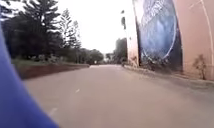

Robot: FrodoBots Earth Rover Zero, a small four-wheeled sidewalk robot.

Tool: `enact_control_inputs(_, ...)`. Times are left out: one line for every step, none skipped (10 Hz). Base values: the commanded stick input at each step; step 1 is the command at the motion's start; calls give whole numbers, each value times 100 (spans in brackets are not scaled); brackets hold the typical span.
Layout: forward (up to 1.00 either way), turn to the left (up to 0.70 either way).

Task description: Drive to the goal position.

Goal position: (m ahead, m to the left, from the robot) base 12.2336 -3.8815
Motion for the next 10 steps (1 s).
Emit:
enact_control_inputs(100, 0)
enact_control_inputs(100, 0)
enact_control_inputs(100, 0)
enact_control_inputs(100, 0)
enact_control_inputs(100, 0)
enact_control_inputs(100, 0)
enact_control_inputs(100, 0)
enact_control_inputs(100, 0)
enact_control_inputs(100, 0)
enact_control_inputs(100, 0)
